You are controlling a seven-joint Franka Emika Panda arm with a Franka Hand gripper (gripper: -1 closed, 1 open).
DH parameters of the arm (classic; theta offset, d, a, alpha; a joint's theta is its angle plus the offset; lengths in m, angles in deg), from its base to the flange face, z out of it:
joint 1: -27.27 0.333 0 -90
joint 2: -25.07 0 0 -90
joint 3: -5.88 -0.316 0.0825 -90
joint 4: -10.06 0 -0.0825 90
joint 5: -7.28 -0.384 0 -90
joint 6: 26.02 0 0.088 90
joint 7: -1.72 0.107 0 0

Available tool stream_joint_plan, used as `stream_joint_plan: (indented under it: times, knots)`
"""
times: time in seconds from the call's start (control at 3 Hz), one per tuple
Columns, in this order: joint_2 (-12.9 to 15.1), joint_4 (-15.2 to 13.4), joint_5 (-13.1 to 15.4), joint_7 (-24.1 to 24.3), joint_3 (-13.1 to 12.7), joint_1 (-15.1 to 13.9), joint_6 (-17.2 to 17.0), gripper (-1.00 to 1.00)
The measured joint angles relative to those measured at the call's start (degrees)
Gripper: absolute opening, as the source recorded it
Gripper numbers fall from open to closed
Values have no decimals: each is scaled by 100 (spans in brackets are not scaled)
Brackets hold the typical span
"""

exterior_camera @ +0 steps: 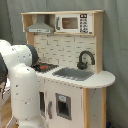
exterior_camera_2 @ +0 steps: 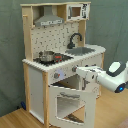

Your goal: Play with the kitchen

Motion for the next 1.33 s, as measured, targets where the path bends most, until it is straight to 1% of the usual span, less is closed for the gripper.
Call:
stream_joint_plan:
  times: [0.33, 0.67, 1.33]
  knots:
    - [-19, 487, 111, -20, -302, 86, -14, 100]
    - [-421, 908, 220, 82, -303, 264, 82, 100]
    - [-1128, 1487, 239, 945, -300, 265, 426, 100]
